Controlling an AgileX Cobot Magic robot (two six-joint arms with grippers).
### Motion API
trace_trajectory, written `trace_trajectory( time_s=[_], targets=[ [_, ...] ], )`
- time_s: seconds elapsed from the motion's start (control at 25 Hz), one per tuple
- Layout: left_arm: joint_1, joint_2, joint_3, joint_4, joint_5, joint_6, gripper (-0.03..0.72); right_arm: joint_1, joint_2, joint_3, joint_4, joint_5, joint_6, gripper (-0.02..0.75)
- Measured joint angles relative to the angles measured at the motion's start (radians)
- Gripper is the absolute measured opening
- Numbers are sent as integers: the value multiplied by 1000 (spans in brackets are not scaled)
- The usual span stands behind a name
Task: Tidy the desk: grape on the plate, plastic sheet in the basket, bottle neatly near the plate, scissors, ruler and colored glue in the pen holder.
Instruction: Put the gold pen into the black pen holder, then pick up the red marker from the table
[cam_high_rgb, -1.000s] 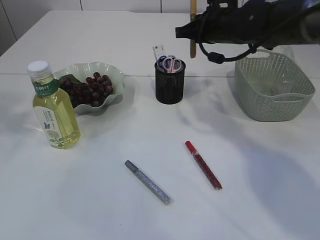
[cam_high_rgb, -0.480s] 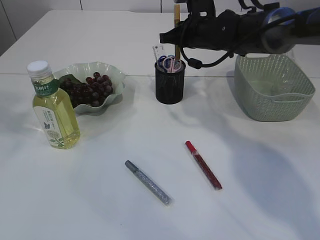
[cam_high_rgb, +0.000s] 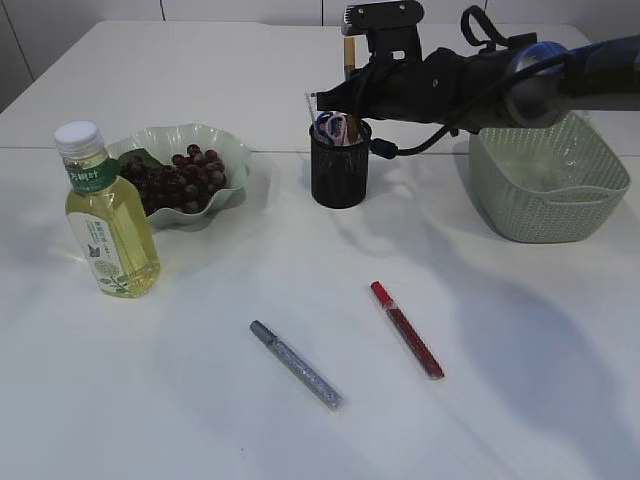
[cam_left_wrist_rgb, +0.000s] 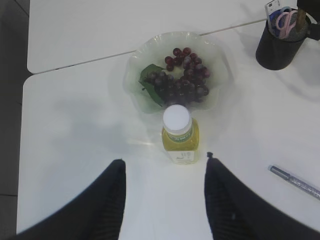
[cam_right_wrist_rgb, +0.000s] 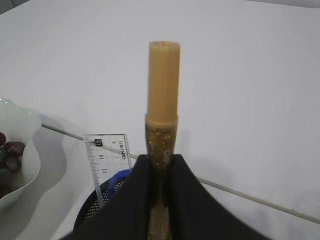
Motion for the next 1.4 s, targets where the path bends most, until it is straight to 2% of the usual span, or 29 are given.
trace_trajectory(
  time_s=[0.2, 0.52, 0.84, 1.0, 1.4],
  targets=[
    [0, 0, 0, 2, 0, 0, 371, 1, 2, 0, 0, 2, 0, 94],
    [0, 0, 0, 2, 0, 0, 371, 1, 2, 0, 0, 44, 0, 304],
    [0, 0, 0, 2, 0, 0, 371, 1, -31, -18, 6, 139, 2, 337],
    [0, 0, 0, 4, 0, 0, 371, 1, -101, -65, 6, 263, 2, 337],
    [0, 0, 0, 10, 0, 0, 371, 2, -257, -107, -10, 823, 4, 333]
  ],
)
